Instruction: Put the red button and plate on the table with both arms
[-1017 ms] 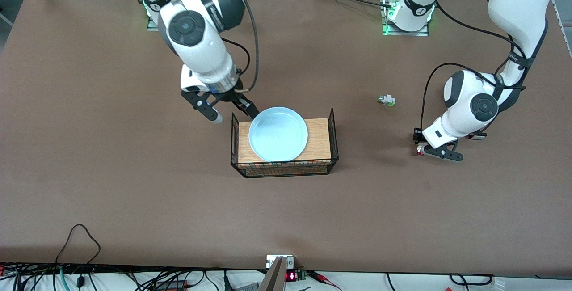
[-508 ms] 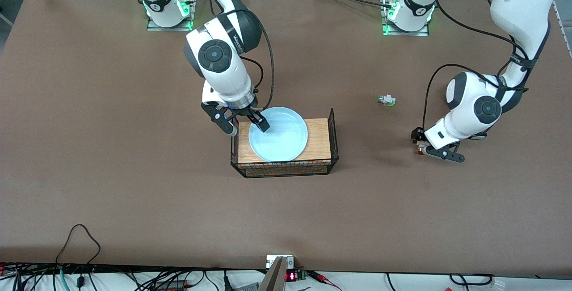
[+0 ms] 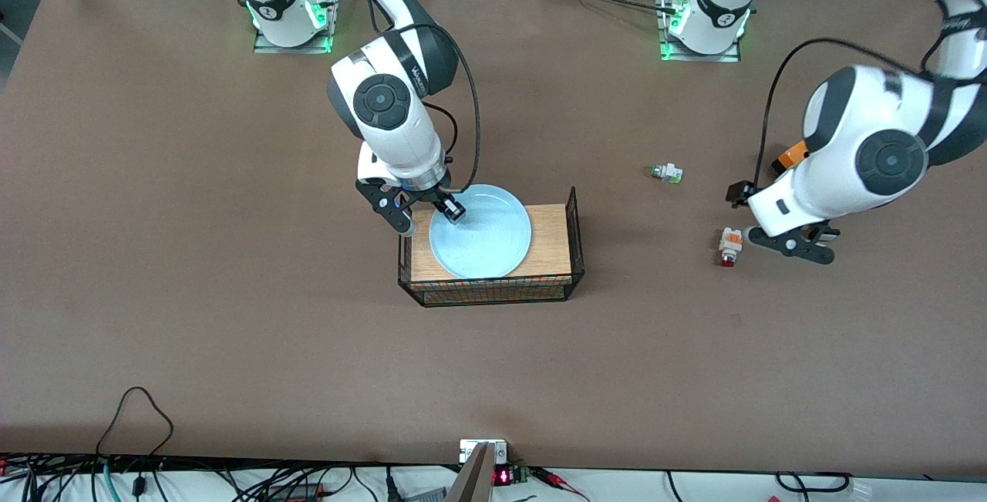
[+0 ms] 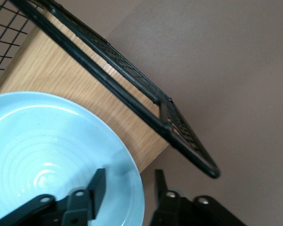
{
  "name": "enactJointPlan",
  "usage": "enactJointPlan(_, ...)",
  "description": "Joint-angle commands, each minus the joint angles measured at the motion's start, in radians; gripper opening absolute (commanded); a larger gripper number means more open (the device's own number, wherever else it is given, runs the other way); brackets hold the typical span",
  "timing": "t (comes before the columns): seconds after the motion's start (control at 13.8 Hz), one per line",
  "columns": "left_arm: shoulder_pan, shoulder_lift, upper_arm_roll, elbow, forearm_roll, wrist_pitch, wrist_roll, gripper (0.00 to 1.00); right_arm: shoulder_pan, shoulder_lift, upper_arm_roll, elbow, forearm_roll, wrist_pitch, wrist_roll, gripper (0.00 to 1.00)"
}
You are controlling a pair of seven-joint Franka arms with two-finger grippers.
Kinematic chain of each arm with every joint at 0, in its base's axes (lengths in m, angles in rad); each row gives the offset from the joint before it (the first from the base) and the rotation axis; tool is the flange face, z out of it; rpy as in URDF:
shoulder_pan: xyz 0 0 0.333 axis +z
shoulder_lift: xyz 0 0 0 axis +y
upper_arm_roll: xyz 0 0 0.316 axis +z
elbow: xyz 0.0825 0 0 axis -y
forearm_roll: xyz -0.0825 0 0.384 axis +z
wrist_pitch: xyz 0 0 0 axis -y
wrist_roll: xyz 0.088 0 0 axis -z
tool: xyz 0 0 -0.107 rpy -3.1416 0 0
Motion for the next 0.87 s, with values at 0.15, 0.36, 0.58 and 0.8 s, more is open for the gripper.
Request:
enactJointPlan(0.15, 0.003, 0.026, -0.028, 0.291, -0.011, -0.302, -0.019, 1.0, 0.013, 0.01, -0.011, 0.02, 0.017, -0.028, -0.04, 0.0)
enactJointPlan(0.36, -0.005, -0.025, 0.013, 0.293, -0.04, -0.326, -0.005, 1.0, 0.019, 0.009, -0.011, 0.02, 0.017, -0.028, -0.057, 0.0)
enactJointPlan(0.58, -0.242, -0.158, 0.333, 0.145, -0.115, -0.117, -0.025, 1.0, 0.022, -0.043, 0.004, 0.038, 0.018, -0.074, -0.057, 0.0)
enactJointPlan(0.8, -0.298, -0.351, 0.38, -0.122, -0.141, 0.103, -0.071, 1.0, 0.02, -0.082, 0.01, 0.129, 0.09, -0.225, -0.057, 0.0)
